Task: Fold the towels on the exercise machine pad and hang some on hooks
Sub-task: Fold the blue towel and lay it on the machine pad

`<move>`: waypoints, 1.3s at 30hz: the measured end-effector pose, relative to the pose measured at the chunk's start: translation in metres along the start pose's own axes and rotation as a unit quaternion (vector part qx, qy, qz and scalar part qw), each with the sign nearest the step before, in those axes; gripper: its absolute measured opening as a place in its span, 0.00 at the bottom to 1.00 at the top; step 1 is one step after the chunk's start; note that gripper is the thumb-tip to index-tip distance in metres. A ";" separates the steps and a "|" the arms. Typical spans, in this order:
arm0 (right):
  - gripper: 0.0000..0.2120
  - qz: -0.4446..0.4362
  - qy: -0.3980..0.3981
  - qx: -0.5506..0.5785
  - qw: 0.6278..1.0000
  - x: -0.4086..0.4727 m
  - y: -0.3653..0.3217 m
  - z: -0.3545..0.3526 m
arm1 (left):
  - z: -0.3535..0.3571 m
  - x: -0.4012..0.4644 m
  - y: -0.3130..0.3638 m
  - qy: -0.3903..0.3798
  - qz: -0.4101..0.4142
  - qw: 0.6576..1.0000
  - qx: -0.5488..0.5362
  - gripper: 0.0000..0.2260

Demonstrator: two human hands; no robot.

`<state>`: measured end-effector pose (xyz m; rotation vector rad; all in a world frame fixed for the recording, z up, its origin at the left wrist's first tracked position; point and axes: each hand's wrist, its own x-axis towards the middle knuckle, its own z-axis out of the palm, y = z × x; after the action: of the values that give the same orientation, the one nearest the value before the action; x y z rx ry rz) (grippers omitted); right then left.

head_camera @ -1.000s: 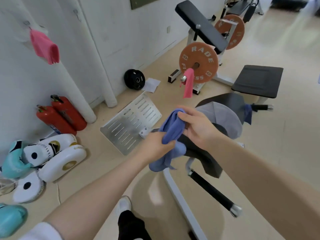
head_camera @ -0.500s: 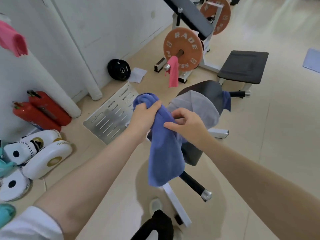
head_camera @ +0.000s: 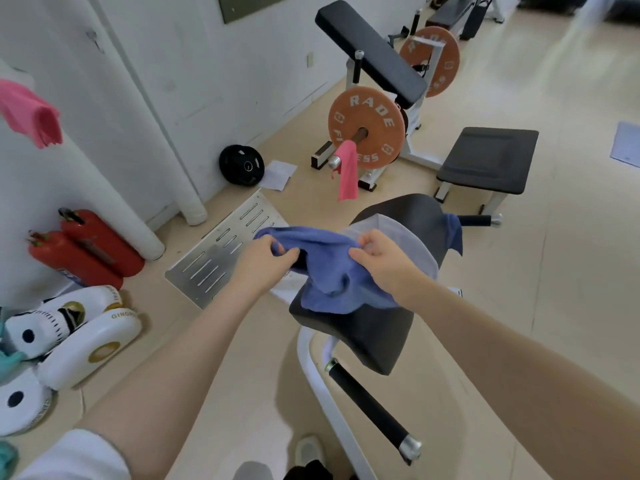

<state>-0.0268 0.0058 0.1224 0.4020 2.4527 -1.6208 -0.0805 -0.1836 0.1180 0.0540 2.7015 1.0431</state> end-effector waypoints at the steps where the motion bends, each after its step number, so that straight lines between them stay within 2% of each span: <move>1: 0.05 0.005 -0.004 0.015 1.000 0.002 0.000 0.000 | 0.002 0.000 -0.005 -0.034 -0.007 0.999 -0.001 0.06; 2: 0.04 0.010 0.003 0.033 0.999 0.004 0.000 -0.001 | 0.003 -0.003 -0.005 -0.068 0.003 0.998 -0.009 0.03; 4: 0.07 0.026 0.017 0.084 0.996 0.009 0.002 -0.001 | 0.007 -0.009 0.004 -0.089 0.032 0.993 -0.075 0.05; 6: 0.11 0.041 0.004 0.146 0.988 0.011 0.003 -0.005 | 0.015 -0.017 0.023 -0.042 0.029 0.979 -0.198 0.07; 9: 0.17 0.055 -0.082 0.267 0.959 0.006 -0.001 -0.021 | 0.034 -0.025 0.045 0.004 -0.012 0.934 -0.358 0.06; 13: 0.23 0.025 -0.230 0.305 0.924 0.000 0.000 -0.056 | 0.066 -0.043 0.062 0.084 -0.096 0.896 -0.426 0.06; 15: 0.24 -0.019 -0.247 0.258 0.934 0.002 0.004 -0.065 | 0.080 -0.051 0.069 0.150 -0.106 0.884 -0.430 0.07; 18: 0.27 -0.106 -0.167 0.142 0.970 0.004 0.016 -0.068 | 0.104 -0.066 0.075 0.193 -0.093 0.863 -0.458 0.08; 20: 0.25 -0.191 -0.112 0.016 0.975 0.001 0.025 -0.068 | 0.120 -0.076 0.080 0.217 -0.090 0.848 -0.476 0.08; 22: 0.23 -0.279 -0.098 -0.158 0.942 -0.003 0.034 -0.068 | 0.136 -0.085 0.088 0.221 -0.099 0.815 -0.526 0.08; 24: 0.26 -0.333 -0.139 -0.294 0.885 -0.007 0.041 -0.066 | 0.150 -0.092 0.094 0.194 -0.110 0.757 -0.614 0.07; 26: 0.30 -0.368 -0.215 -0.330 0.842 -0.012 0.048 -0.065 | 0.159 -0.097 0.095 0.170 -0.102 0.682 -0.704 0.10; 28: 0.29 -0.423 -0.252 -0.335 0.804 -0.010 0.053 -0.068 | 0.163 -0.101 0.092 0.168 -0.099 0.626 -0.755 0.11; 29: 0.28 -0.439 -0.258 -0.333 0.794 -0.007 0.052 -0.071 | 0.164 -0.103 0.091 0.163 -0.099 0.617 -0.763 0.12; 32: 0.27 -0.448 -0.259 -0.373 0.770 -0.003 0.048 -0.076 | 0.163 -0.105 0.088 0.150 -0.124 0.628 -0.754 0.15; 35: 0.32 -0.491 -0.219 -0.435 0.723 0.002 0.046 -0.074 | 0.156 -0.105 0.080 0.144 -0.148 0.630 -0.749 0.18; 37: 0.34 -0.519 -0.192 -0.446 0.703 0.006 0.045 -0.071 | 0.147 -0.104 0.074 0.143 -0.145 0.632 -0.748 0.16; 39: 0.34 -0.546 -0.150 -0.459 0.685 0.011 0.045 -0.064 | 0.137 -0.101 0.070 0.125 -0.123 0.650 -0.740 0.15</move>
<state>-0.0224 0.0827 0.1047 -1.5557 2.8421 -0.2033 0.0462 -0.0535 0.0879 -0.7351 1.0981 2.8019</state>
